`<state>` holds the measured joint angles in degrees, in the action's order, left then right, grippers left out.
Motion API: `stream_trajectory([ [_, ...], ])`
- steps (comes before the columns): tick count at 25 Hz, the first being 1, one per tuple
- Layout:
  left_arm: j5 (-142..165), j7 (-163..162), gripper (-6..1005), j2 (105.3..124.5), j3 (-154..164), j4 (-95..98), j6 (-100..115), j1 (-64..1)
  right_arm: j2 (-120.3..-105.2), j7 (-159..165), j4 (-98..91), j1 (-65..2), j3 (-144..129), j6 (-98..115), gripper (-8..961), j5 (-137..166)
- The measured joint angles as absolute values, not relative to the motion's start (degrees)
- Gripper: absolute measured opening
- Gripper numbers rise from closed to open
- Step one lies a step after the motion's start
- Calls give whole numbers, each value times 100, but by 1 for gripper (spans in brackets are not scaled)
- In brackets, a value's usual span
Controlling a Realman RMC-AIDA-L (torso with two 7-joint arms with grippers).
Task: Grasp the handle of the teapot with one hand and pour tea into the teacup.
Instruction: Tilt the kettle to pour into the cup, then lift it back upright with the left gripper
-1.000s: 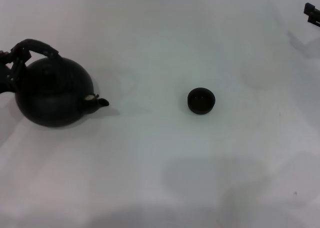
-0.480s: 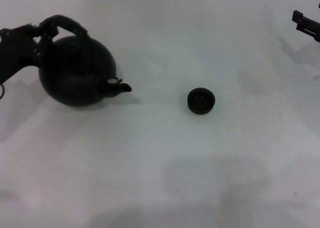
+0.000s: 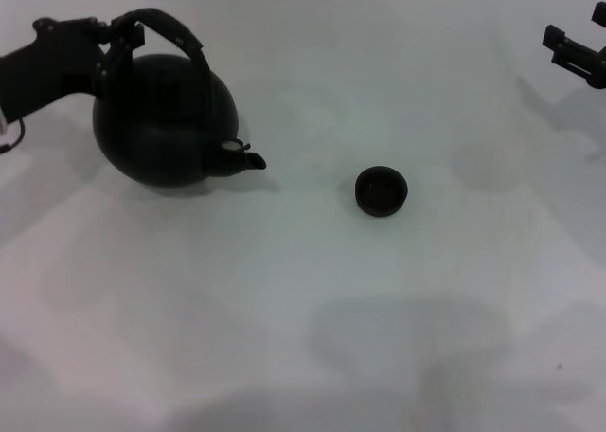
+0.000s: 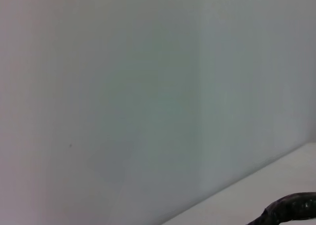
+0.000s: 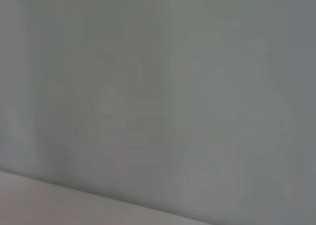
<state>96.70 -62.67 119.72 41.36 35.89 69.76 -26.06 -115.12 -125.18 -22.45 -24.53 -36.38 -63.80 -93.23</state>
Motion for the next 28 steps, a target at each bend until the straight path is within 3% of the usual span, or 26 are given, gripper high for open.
stream_trajectory([
  [16, 10000, -9040, 119, 11901, 6800, 5668, 5226, -2463, -11504, -12699, -2023, -2318, -3633, -6929, 835, -9622],
  [28, 10837, -10159, 118, 11897, 7563, 5894, 4694, -2869, -11494, -12690, -2036, -2169, -3625, -7652, 835, -9824],
])
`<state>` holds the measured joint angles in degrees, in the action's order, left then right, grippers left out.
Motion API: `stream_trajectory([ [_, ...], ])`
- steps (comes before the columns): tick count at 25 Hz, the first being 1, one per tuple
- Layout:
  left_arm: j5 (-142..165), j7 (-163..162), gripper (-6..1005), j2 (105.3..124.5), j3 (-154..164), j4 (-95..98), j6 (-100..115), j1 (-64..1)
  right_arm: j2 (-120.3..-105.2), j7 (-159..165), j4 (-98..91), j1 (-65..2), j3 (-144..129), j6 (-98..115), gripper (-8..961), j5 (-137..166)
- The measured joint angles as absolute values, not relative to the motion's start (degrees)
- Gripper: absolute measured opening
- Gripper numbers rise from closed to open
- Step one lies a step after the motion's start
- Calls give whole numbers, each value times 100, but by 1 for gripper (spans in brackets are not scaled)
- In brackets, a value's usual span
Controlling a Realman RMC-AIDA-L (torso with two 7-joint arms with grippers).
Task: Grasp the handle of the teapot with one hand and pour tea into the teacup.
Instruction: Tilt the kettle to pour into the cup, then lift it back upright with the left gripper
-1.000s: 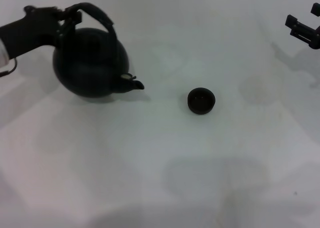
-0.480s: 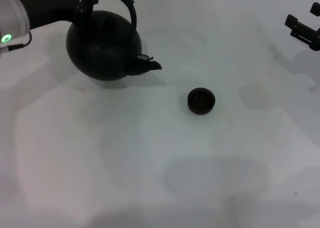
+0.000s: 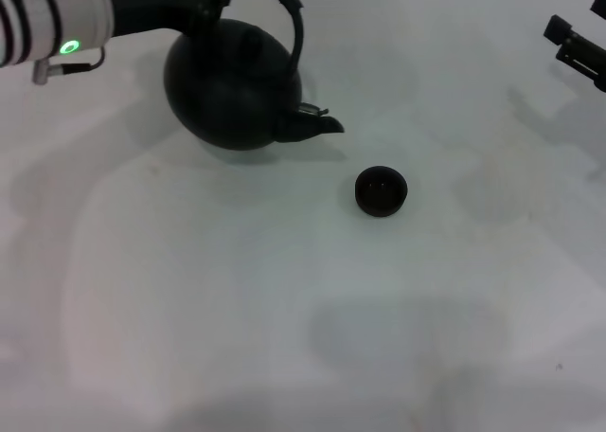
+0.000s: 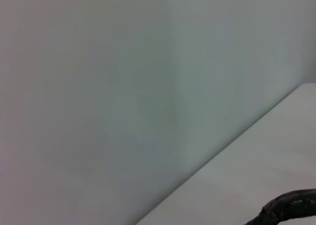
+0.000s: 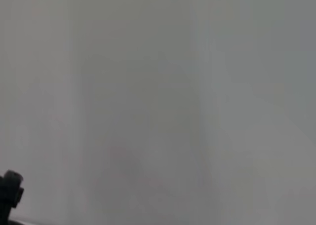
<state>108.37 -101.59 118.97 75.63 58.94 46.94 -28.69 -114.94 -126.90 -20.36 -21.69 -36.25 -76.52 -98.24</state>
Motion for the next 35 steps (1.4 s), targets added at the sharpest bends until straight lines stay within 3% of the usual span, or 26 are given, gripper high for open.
stream_trajectory([
  [13, 12218, -11555, 118, 11914, 8213, 6102, 4567, -3236, -11471, -12411, -2067, -1984, -3527, -7997, 835, -9912],
  [35, 13557, -12775, 105, 11918, 9203, 6787, 4133, -3185, -11469, -12348, -2074, -1939, -3339, -8295, 835, -9914],
])
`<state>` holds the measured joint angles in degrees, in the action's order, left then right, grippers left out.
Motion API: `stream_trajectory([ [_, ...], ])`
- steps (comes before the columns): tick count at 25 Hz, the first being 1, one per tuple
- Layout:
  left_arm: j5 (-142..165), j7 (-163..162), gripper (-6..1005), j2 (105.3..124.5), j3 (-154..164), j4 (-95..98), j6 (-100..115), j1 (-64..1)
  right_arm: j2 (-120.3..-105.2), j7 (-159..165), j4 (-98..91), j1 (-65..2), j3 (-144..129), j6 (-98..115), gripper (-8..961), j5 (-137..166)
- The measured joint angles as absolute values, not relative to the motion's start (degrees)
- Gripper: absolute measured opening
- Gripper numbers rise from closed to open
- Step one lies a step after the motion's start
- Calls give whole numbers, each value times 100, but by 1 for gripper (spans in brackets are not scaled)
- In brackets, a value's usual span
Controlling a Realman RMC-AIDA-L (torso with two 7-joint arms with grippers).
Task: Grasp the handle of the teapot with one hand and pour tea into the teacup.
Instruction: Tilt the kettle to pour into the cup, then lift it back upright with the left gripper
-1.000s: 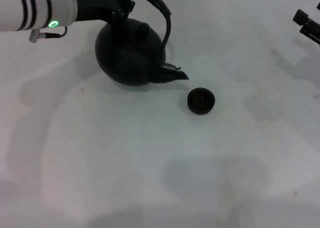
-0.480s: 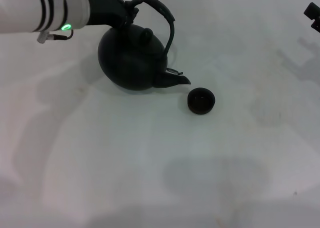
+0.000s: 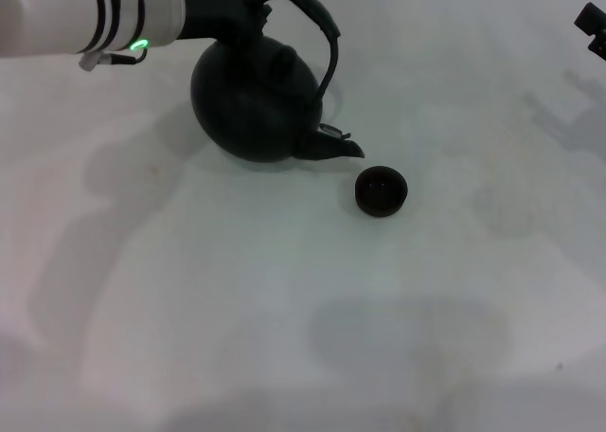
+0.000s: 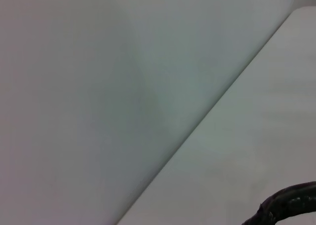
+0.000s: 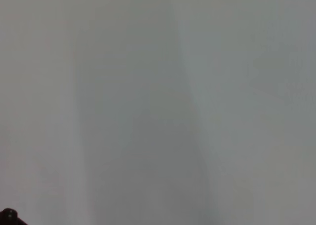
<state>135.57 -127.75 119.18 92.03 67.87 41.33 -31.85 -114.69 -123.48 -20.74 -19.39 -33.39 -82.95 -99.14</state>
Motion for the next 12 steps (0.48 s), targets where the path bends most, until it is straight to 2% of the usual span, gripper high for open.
stream_trajectory([
  [12, 14108, -13174, 105, 11901, 9579, 7018, 4145, -3205, -11461, -12348, -2074, -1932, -3339, -8291, 835, -9914],
])
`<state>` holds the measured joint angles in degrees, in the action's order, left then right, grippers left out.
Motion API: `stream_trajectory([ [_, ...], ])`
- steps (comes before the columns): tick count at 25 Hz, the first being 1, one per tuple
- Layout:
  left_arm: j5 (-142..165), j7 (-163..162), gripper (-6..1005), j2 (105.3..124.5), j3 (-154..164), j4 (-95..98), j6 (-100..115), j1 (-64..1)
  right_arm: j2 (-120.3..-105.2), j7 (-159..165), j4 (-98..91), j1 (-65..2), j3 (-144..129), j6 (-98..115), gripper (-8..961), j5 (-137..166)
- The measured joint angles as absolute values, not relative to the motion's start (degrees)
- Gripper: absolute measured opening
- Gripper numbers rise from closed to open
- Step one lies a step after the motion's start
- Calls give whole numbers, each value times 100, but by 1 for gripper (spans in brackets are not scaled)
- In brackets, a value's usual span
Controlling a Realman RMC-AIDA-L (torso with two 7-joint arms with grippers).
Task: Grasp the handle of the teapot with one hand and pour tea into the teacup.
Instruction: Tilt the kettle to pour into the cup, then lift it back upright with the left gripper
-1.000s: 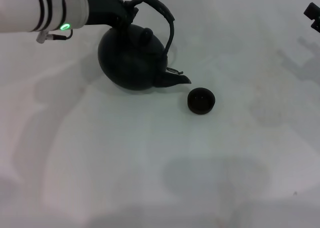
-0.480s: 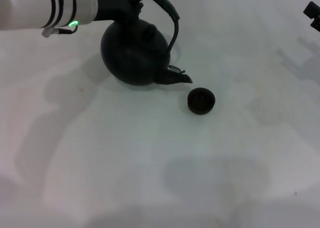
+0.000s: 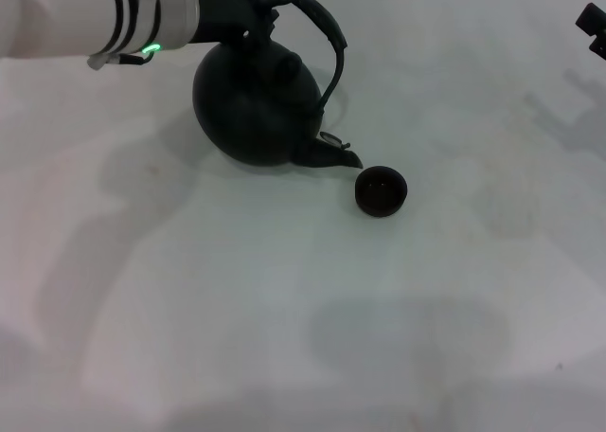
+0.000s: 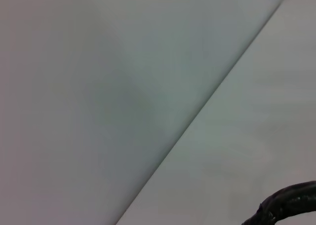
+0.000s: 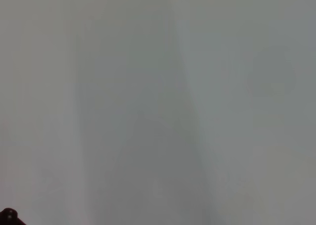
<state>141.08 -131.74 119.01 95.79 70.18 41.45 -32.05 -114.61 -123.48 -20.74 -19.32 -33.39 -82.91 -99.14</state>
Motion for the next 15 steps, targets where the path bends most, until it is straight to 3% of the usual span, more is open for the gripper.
stream_trajectory([
  [15, 14486, -13401, 104, 11900, 9819, 7305, 4192, -3184, -11460, -12348, -2075, -1916, -3326, -8287, 835, -9914],
])
